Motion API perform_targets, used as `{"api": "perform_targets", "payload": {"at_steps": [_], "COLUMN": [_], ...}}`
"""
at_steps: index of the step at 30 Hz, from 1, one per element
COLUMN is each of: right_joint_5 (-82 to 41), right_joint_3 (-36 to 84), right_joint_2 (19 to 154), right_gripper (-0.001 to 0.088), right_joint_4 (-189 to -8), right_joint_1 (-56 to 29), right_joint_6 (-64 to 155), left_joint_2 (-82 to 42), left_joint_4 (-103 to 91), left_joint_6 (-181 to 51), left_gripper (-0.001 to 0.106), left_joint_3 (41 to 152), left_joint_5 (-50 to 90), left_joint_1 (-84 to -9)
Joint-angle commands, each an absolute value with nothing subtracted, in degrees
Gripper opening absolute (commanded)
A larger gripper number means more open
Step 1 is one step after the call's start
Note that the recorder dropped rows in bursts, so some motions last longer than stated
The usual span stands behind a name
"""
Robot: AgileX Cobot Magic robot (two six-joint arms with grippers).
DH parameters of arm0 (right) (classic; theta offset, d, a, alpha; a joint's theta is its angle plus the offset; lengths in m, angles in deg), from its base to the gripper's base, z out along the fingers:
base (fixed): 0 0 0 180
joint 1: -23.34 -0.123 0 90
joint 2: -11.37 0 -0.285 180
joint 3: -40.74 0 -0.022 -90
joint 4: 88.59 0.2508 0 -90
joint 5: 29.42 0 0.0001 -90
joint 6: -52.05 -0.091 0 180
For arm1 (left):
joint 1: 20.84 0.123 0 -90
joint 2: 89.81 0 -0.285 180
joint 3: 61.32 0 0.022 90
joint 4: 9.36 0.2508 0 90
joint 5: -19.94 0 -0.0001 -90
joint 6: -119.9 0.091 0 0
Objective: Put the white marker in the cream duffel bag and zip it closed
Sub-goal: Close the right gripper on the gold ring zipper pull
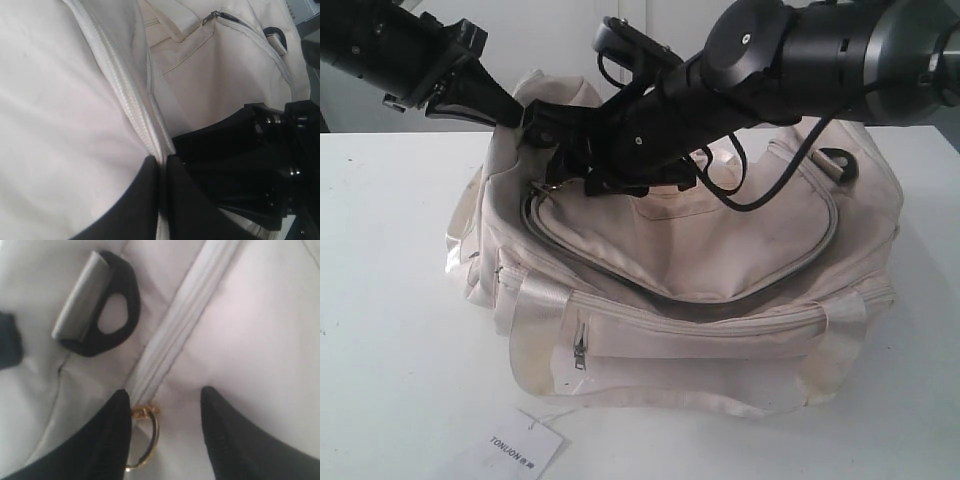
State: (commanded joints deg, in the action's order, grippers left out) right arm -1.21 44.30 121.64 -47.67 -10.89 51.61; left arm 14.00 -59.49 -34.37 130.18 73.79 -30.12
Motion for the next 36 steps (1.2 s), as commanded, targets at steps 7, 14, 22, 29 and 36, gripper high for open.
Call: {"api": "perform_targets", "payload": {"at_steps": [7,14,22,29,36], "right_joint_5": [-0.1,2.4,1.8,1.4,9.8], "right_joint_3": [44.3,44.3,44.3,44.3,44.3], "right_joint_2": [121.6,121.6,120.3,116.1,115.3], "right_gripper": [0.0343,0.0130,0.0081,0.0081,0.0150], "right_joint_4": [-46.5,-46.5,-48.1,-59.7,-65.1], "right_joint_1": [-10.9,-10.9,-10.9,-10.9,-10.9], "right_joint_6": [52.1,52.1,52.1,52.4,59.7], "left_joint_2": [14.0,14.0,14.0,14.1,15.2], "left_joint_4": [-58.6,-58.0,-57.9,-57.9,-57.9], "left_joint_6": [-34.4,-34.4,-34.4,-34.4,-34.4], "left_gripper": [0.000,0.000,0.000,0.000,0.000], "left_joint_3": [130.2,130.2,130.2,130.2,130.2], "left_joint_5": [73.8,73.8,73.8,73.8,74.2], "left_joint_1": [-30.1,-30.1,-30.1,-30.1,-30.1]}}
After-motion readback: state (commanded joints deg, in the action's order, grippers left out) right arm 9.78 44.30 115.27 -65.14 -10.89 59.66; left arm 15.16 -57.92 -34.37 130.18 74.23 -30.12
